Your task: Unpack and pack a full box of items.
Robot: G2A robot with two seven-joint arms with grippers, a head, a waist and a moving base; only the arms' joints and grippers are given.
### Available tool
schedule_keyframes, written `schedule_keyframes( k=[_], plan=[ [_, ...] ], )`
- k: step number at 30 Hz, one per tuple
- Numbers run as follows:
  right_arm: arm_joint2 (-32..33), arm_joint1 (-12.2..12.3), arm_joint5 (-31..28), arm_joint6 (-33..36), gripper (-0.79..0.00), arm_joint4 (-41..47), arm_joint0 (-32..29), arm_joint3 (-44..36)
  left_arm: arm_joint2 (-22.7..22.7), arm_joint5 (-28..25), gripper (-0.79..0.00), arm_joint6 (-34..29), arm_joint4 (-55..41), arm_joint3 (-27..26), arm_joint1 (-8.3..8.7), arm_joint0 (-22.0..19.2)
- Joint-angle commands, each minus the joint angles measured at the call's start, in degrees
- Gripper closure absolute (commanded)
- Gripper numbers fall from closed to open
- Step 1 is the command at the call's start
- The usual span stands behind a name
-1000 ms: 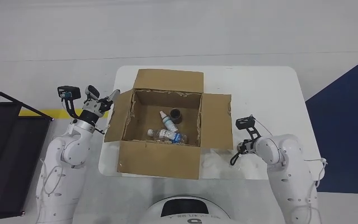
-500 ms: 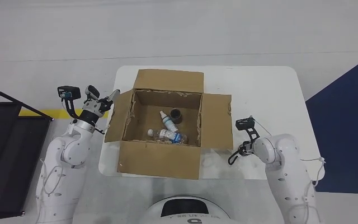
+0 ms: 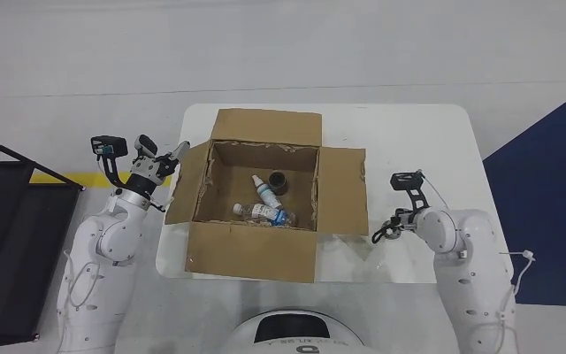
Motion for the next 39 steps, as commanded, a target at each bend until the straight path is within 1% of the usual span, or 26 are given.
schedule_keyframes(
  k=[1,2,4,6,10,15,18,21,25,32,35,39],
  plan=[
    [-0.21,0.08,-0.75,0.59,-0.175,0.35,-0.67,-0.93,0.0,0.0,-0.785,0.0,0.0,0.0,0.0,0.0],
    [-0.24,0.14,-1.14,0.96,-0.28,0.42,-1.04,-1.33,0.0,0.0,-0.785,0.0,0.0,0.0,0.0,0.0],
    [-0.25,0.24,-1.52,1.54,-0.36,0.49,-1.6,-1.81,0.0,0.0,-0.785,0.0,0.0,0.0,0.0,0.0],
    [-0.38,0.33,-1.25,2.12,-0.372,-0.17,-1.57,-1.41,0.0,0.0,-0.785,0.0,0.0,0.0,0.0,0.0],
    [-0.96,0.4,-0.48,2.63,-0.357,-0.37,-0.56,-0.04,0.0,0.0,-0.785,0.0,0.0,0.0,0.0,0.0],
    [-1.89,0.51,-0.36,3.7,-0.308,-0.37,0.31,1.27,0.0,0.0,-0.785,0.0,0.0,0.0,0.0,0.0],
    [-2.28,0.53,1.35,3.94,-0.308,-1.45,1.47,2.93,0.0,0.0,-0.785,0.0,0.0,0.0,0.0,0.0],
    [-2.74,0.56,1.65,4.39,-0.299,-1.5,2.14,3.74,0.0,0.0,-0.785,0.0,0.0,0.0,0.0,0.0],
    [-2.99,0.66,2.04,5.17,-0.24,-2.07,2.39,4.64,0.0,0.0,-0.785,0.0,0.0,0.0,0.0,0.0],
    [-3.8,0.75,2.8,5.33,-0.191,-2.75,3.13,6.38,0.0,0.0,-0.785,0.0,0.0,0.0,0.0,0.0],
    [-3.97,0.77,3.86,5.06,-0.197,-3.6,3.64,7.49,0.0,0.0,-0.785,0.0,0.0,0.0,0.0,0.0],
    [-4.47,0.76,4.2,4.63,-0.182,-3.62,4.68,9.14,0.0,0.0,-0.785,0.0,0.0,0.0,0.0,0.0]
  ],
)
